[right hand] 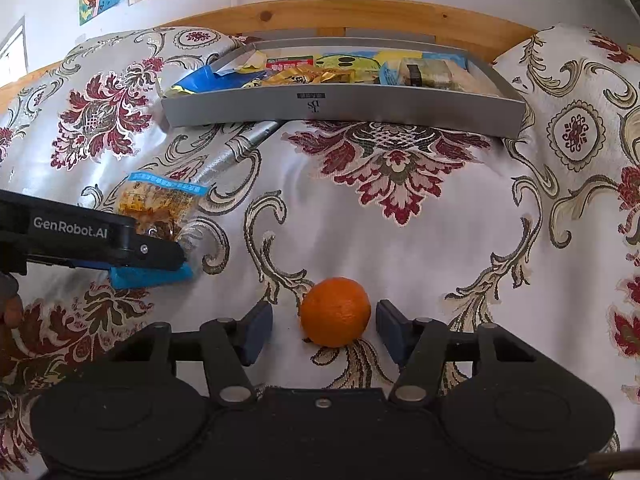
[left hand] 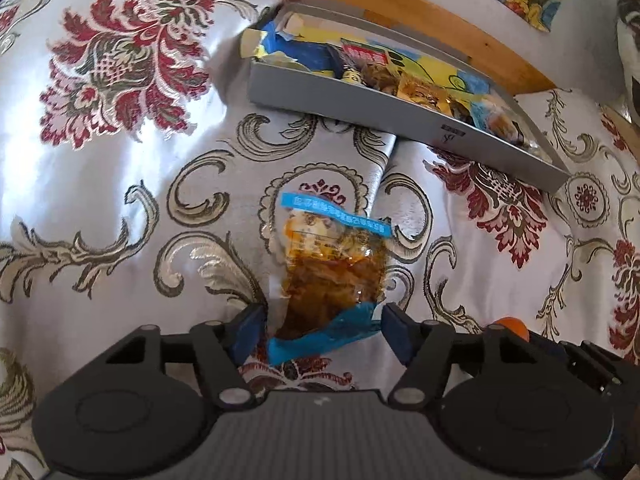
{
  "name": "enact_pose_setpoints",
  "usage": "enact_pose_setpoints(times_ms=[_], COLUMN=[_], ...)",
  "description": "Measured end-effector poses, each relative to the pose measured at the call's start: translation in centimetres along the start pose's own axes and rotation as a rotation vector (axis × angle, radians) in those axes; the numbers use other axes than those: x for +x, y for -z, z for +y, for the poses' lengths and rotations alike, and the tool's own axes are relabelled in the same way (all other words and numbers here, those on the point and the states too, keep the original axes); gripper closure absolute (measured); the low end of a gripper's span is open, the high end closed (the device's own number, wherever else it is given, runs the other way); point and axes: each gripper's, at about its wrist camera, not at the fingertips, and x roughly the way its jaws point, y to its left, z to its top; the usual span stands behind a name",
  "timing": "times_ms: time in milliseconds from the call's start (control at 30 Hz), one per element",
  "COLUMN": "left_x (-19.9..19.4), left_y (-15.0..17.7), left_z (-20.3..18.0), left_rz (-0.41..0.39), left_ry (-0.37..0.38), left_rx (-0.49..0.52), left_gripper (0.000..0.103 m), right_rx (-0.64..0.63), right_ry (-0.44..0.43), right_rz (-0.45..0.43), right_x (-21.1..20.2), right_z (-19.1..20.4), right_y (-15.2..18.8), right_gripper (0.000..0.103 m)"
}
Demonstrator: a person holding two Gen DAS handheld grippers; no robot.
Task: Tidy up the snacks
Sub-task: 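Close left tool on the spicy-snack bag while right tool grasps the orange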
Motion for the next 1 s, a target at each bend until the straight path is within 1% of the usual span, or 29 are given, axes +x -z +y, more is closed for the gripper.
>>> enact_pose_setpoints(times_ms=[67,133,267,367,467,533,567,633,1000], left_x=[0.2,0.5,0.8,0.7,0.6,0.4,0.4,0.1,-2.2], left_y=[-0.1,-0.2,-0.1,0.0,0.0,0.1,0.1,0.3,1.5], left_z=[-0.4,-0.8,-1.4,-1.2,-0.9,-0.9,-0.9,-0.9,-0.5], left_rz=[0.005,0.008,0.019,0.015,0.013,0.014,0.014,0.015,0.025], left_ry=[-0.001,-0.016,-0.061,-0.058,-0.051,-0.052,-0.052,-0.050,-0.030], left_rx=[0.016,0.032,0.058,0.064,0.062,0.068,0.070,0.071,0.024], left_gripper=[0.024,0.023,0.029,0.032,0.034,0.035,0.035,0.036,0.037], right_rx=[-0.004,-0.009,-0.026,-0.032,-0.035,-0.032,-0.031,-0.032,-0.035], right_ry=[0.002,0.004,0.005,0.002,0.001,0.000,-0.001,0.006,0.003], right_rz=[0.000,-0.001,-0.003,-0.004,-0.006,-0.007,-0.007,-0.008,-0.009], right_x=[0.0,0.1,0.2,0.2,0.2,0.2,0.3,0.3,-0.5], right_z=[0.1,0.1,0.4,0.5,0.5,0.5,0.5,0.5,0.7], right_y=[0.0,0.1,0.1,0.1,0.1,0.1,0.1,0.1,0.2], right_gripper=[0.043,0.043,0.043,0.043,0.047,0.055,0.057,0.065,0.067])
